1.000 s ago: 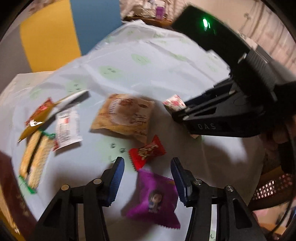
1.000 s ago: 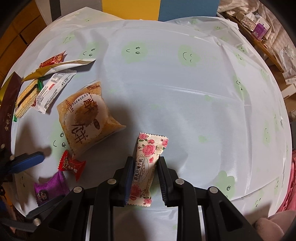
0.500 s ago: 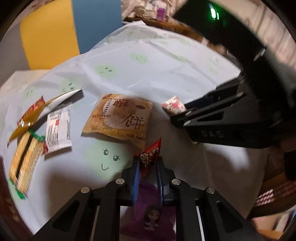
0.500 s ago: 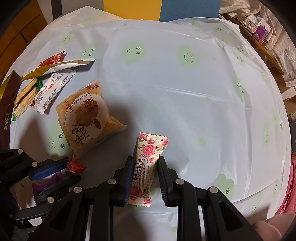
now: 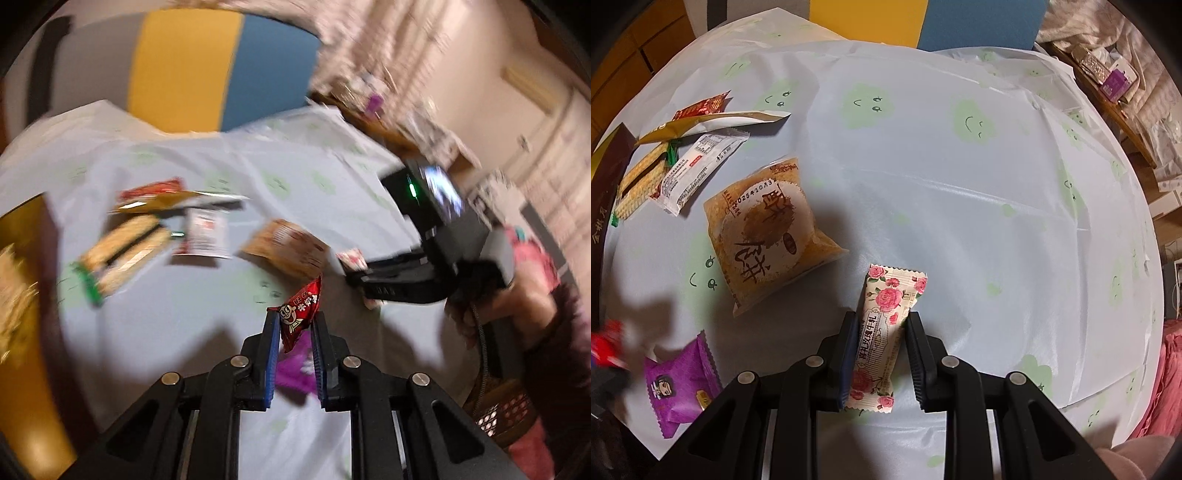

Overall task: Organize snacks
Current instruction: 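Carry the small red packet to the tin with the left tool while the right holds the candy, then open the left tool to drop the red packet into the gold tin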

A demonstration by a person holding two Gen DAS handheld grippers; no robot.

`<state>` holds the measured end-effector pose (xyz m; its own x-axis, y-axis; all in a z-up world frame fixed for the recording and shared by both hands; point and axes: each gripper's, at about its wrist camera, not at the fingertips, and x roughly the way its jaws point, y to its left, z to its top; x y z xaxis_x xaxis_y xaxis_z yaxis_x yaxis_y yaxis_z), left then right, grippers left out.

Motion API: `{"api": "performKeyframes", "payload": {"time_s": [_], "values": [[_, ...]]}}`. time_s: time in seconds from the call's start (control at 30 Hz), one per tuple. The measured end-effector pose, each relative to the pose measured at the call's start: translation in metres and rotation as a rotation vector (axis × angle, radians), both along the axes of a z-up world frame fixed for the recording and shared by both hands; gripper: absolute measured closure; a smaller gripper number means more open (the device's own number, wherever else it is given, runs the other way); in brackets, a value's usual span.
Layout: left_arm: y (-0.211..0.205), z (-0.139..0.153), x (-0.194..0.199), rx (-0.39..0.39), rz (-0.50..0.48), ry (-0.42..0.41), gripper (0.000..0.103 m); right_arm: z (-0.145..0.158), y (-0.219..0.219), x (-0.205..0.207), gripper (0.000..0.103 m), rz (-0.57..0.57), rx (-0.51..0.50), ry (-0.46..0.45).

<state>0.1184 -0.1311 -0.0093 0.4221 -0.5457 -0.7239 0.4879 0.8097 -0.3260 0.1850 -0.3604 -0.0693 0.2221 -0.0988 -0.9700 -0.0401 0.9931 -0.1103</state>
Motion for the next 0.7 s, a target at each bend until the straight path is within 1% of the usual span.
{"api": "performKeyframes", "payload": {"time_s": [0.17, 0.27, 0.33, 0.43, 0.53, 0.7], "values": [[0.063, 0.018, -0.002, -0.054, 0.172, -0.023, 0.086, 0.0, 0.004, -0.001, 0.077, 0.014, -0.019, -0.008], [0.106, 0.021, -0.001, -0.045, 0.281, -0.034, 0.086, 0.0, 0.006, -0.002, 0.077, 0.017, -0.026, -0.012], [0.127, 0.017, 0.0, -0.033, 0.347, -0.026, 0.086, 0.0, 0.005, -0.002, 0.077, 0.014, -0.023, -0.012], [0.158, 0.002, 0.005, 0.006, 0.461, 0.011, 0.086, 0.0, 0.004, -0.002, 0.077, 0.0, -0.002, -0.012], [0.178, -0.012, 0.007, 0.039, 0.535, 0.049, 0.086, -0.001, 0.002, -0.003, 0.077, -0.008, 0.01, -0.016], [0.198, -0.024, 0.007, 0.056, 0.597, 0.079, 0.086, -0.001, 0.003, -0.002, 0.077, 0.018, -0.022, -0.024]]}}
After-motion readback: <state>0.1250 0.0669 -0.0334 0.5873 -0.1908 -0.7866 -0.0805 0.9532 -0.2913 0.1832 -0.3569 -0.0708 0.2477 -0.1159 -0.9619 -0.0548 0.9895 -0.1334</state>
